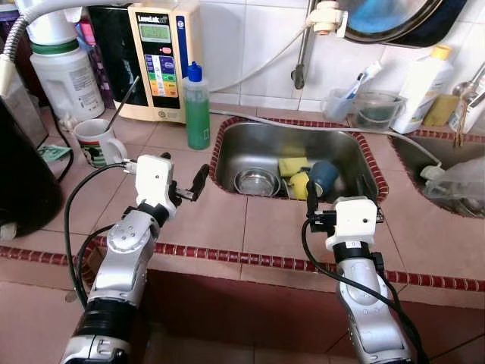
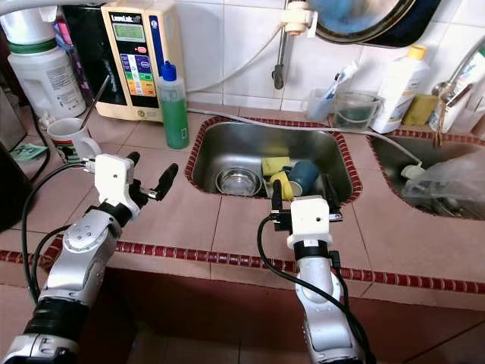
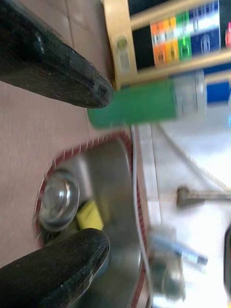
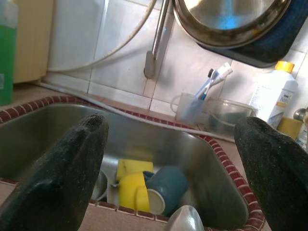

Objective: Kitchen organization

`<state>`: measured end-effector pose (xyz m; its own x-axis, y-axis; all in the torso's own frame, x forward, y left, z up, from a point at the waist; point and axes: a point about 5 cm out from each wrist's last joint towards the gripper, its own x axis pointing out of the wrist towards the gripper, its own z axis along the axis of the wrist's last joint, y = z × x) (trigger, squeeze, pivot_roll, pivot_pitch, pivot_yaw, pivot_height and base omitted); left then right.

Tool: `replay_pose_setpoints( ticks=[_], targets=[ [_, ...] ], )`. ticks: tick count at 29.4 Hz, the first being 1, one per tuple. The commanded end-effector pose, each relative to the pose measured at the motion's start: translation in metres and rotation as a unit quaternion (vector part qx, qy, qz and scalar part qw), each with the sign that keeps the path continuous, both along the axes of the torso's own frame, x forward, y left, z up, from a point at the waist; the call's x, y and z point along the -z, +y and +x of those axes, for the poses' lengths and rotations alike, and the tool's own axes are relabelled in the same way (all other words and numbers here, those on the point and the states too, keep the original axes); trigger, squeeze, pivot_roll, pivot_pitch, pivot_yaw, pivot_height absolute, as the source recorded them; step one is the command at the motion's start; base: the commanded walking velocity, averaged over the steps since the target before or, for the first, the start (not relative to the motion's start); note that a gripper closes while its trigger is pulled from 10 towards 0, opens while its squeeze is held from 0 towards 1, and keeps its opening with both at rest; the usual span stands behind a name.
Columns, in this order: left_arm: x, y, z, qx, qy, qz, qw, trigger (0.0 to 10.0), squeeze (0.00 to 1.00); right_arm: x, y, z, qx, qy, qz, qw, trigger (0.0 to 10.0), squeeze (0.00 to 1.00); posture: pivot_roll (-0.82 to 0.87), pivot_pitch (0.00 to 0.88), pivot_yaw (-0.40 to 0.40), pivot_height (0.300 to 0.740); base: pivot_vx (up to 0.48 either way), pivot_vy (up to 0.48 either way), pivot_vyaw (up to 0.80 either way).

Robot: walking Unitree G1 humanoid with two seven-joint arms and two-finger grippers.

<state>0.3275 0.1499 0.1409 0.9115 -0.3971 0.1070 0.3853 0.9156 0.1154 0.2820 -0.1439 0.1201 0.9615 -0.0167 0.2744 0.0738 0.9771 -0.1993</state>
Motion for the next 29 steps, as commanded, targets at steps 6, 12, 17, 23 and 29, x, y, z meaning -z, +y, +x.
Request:
replay_pose_setpoints(
  ticks=[6,12,17,23,29],
  targets=[
    [0.001,-0.008,-0.012,0.065,-0.008,0.027,0.997,10.0,0.0,0.006,-0.004,0.0,0.014,0.018,-0.003,1.0,10.0,0.0,-0.03,0.0,-0.005,0.731,0.0,0.0,0.0],
    [0.011,-0.027,-0.034,0.132,-0.001,0.05,0.99,10.0,0.0,0.008,-0.009,0.001,0.035,0.034,0.007,0.999,10.0,0.0,-0.03,0.0,-0.009,0.731,0.0,0.0,0.0],
    [0.016,-0.043,-0.051,0.187,-0.005,0.079,0.979,10.0,0.0,0.009,-0.015,0.006,0.077,0.053,0.026,0.995,10.0,0.0,-0.02,0.0,-0.017,0.731,0.0,0.0,0.0],
    [0.013,-0.049,-0.056,0.202,-0.02,0.089,0.975,10.0,0.0,0.014,-0.015,0.009,0.107,0.081,0.072,0.988,10.0,0.0,-0.01,0.0,-0.023,0.731,0.0,0.0,0.0],
    [0.012,-0.052,-0.06,0.215,-0.024,0.104,0.971,10.0,0.0,0.021,-0.012,0.009,0.117,0.11,0.119,0.98,10.0,0.0,-0.01,0.0,-0.025,0.731,0.0,0.0,0.0]
  ],
)
